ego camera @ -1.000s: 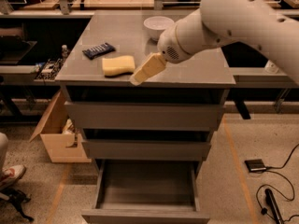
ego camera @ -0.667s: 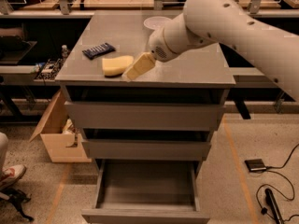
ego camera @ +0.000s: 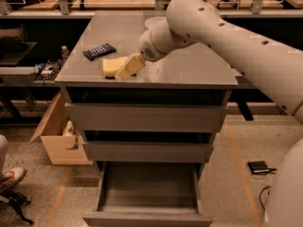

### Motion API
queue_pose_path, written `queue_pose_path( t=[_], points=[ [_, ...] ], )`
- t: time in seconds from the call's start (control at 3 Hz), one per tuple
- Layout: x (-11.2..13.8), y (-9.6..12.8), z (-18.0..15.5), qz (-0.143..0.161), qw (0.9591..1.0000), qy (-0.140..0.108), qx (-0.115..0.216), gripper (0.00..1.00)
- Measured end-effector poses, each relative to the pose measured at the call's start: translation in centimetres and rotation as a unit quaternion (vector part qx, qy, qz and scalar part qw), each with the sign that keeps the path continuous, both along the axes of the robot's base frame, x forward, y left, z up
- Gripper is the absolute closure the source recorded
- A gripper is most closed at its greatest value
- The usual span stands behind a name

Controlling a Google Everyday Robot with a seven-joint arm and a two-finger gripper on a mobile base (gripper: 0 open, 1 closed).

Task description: Place sponge into bottom drawer

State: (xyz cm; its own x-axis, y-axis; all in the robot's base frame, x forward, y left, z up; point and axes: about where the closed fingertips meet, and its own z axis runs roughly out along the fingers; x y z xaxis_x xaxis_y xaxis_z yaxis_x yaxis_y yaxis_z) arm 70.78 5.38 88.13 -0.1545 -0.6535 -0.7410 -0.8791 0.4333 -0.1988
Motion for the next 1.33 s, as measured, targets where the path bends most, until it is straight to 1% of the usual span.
queue_pose_path(
  t=[0.67, 1.33],
  points=[
    [1.4, 1.1, -1.6, 0.004, 0.9997, 0.022, -0.005, 0.00],
    [1.6, 1.3, -2.6, 0.012, 0.9991, 0.041, -0.006, 0.00]
  ],
)
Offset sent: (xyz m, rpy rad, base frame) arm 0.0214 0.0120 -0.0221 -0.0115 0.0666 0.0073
